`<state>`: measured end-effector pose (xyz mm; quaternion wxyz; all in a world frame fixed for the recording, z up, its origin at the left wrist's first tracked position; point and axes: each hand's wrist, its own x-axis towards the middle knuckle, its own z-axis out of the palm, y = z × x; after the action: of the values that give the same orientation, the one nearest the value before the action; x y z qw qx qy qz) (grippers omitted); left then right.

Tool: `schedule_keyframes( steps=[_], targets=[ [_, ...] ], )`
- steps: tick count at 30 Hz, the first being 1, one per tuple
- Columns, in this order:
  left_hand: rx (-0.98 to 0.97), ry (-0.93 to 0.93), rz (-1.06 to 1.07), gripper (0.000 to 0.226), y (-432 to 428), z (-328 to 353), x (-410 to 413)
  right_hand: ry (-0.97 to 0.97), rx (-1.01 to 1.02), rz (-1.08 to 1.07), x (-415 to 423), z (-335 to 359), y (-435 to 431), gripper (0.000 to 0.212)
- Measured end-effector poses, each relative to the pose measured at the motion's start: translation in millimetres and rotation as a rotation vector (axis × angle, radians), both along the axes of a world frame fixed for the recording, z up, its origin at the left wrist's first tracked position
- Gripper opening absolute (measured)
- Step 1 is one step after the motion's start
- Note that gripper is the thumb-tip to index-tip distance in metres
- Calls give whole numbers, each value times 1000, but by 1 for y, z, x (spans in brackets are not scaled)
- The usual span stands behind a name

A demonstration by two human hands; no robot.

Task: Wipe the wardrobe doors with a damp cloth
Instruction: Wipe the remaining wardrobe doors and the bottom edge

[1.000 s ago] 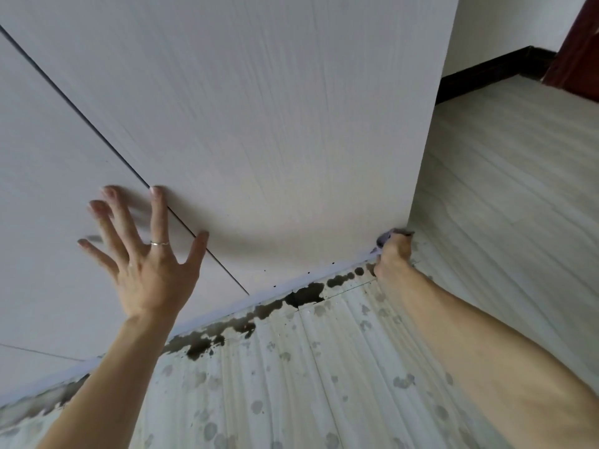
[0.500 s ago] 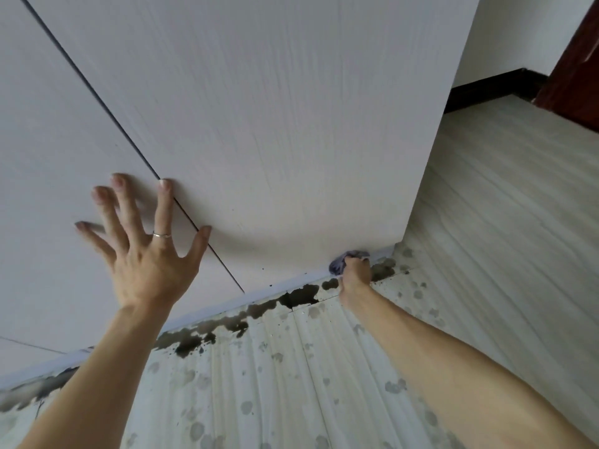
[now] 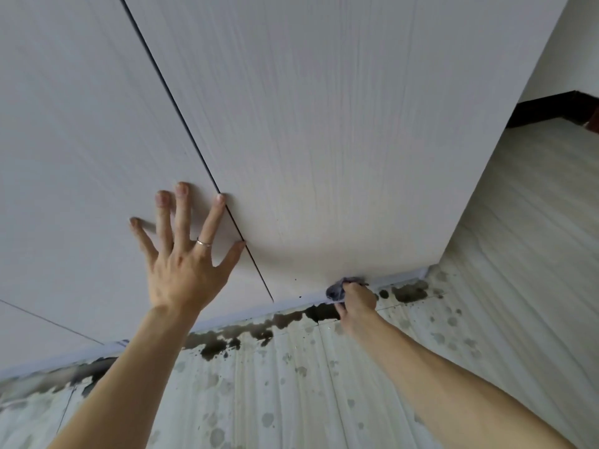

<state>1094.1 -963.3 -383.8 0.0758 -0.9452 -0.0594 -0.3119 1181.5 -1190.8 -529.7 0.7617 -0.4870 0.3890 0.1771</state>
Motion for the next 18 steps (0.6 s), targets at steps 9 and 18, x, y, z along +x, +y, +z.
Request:
schedule_keyframes(
  steps=[9, 18],
  targets=[
    [-5, -15, 9, 88, 0, -5, 5, 73, 66, -149, 6, 16, 4, 28],
    [139, -52, -71, 87, 27, -4, 1, 4, 59, -60, -9, 12, 11, 11]
  ],
)
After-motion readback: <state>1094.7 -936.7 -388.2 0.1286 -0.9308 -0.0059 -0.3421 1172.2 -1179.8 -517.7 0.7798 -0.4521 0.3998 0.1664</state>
